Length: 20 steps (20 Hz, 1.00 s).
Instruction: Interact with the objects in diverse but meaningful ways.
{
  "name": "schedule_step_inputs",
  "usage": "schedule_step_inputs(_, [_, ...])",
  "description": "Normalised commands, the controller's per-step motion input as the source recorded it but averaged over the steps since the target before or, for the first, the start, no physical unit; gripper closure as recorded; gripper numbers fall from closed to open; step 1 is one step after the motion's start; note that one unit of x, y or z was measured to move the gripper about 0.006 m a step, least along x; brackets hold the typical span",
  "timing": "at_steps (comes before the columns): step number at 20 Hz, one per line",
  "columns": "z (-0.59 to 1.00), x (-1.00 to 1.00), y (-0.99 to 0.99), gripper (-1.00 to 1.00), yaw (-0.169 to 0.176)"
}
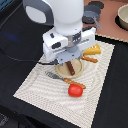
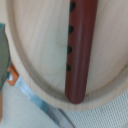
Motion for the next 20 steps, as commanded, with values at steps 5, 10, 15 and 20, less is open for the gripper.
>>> schedule_step_inputs(5, [0.43,0.65,-0.46,-1.0,0.0])
schedule_step_inputs(10, [0.25,0.65,-0.41,-1.0,0.0])
schedule_step_inputs(15, [0.01,0.26,-0.35,-1.0,0.084])
schedule_step_inputs(20, [0.07,0.03,-0.17,-1.0,0.15])
